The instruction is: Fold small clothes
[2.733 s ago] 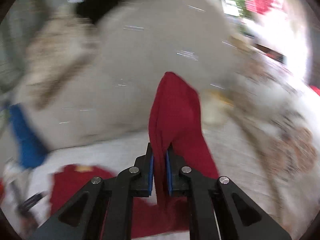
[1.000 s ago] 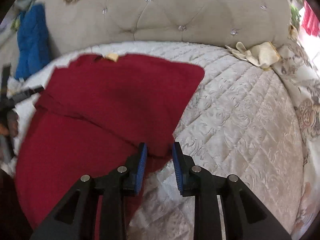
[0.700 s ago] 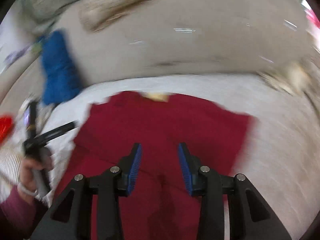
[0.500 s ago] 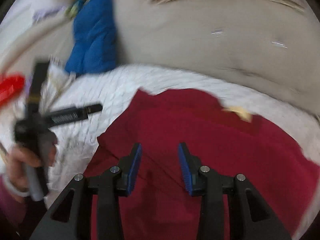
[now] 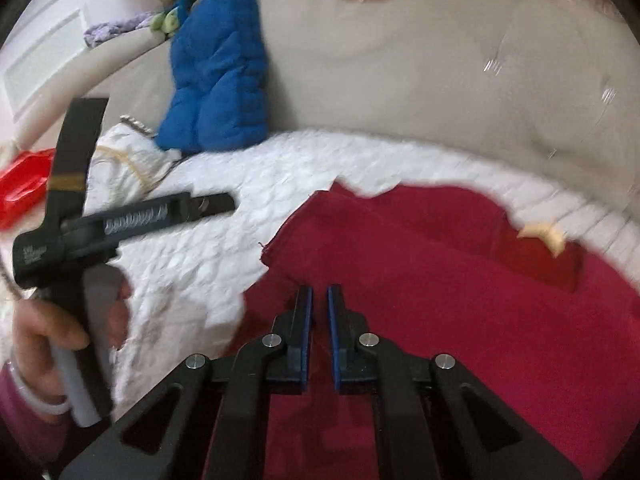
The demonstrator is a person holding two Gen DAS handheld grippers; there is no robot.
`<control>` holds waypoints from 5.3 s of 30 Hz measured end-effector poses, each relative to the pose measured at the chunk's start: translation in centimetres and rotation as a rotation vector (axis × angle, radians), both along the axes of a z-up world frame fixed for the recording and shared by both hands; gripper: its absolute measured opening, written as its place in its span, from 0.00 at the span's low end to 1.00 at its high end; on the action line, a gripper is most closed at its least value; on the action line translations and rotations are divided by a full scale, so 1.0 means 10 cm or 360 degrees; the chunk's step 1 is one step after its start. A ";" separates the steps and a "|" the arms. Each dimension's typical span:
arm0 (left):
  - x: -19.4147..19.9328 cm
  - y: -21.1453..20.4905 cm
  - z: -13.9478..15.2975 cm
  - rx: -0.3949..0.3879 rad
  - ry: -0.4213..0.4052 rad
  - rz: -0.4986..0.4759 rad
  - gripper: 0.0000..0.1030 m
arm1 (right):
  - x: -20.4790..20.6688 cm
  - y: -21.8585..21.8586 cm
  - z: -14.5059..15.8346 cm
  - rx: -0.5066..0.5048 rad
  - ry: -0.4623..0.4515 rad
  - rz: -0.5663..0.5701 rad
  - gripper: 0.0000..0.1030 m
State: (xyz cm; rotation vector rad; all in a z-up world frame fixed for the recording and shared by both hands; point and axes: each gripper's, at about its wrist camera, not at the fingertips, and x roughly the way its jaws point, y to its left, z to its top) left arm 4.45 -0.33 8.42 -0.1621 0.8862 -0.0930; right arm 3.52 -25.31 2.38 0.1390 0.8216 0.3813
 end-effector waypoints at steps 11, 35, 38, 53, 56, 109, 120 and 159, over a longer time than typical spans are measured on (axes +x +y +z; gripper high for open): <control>-0.17 -0.48 -0.12 0.0088 0.0000 -0.0246 0.94 | -0.65 -1.42 0.20 -0.0189 -0.0029 -0.0784 0.35; -0.20 -0.79 -0.50 0.0327 0.0083 -0.0335 0.94 | -1.11 -2.06 -0.21 -0.0348 0.0248 -0.0984 0.16; -0.20 -0.79 -0.48 0.0321 0.0086 -0.0329 0.94 | -1.16 -2.05 -0.09 -0.0350 0.0207 -0.0996 0.16; -0.21 -0.72 -0.45 0.0310 0.0100 -0.0327 0.94 | -0.85 -2.36 -0.22 -0.0229 0.0207 -0.1158 0.10; -0.30 -0.63 -0.34 0.0269 0.0095 -0.0324 0.94 | -1.06 -2.34 -0.06 -0.0191 0.0163 -0.1190 0.11; -2.56 0.24 -0.39 0.0291 0.0422 -0.0428 0.94 | -3.41 -1.40 -0.17 0.0141 0.0468 -0.0607 0.20; -2.58 0.14 -0.57 0.0338 0.0531 -0.0504 0.94 | -3.55 -1.15 -0.51 0.0098 0.0642 -0.0496 0.26; -2.57 0.06 -0.80 0.0249 0.0569 -0.0558 0.93 | -3.36 -0.95 -0.66 0.0121 0.0712 -0.0441 0.26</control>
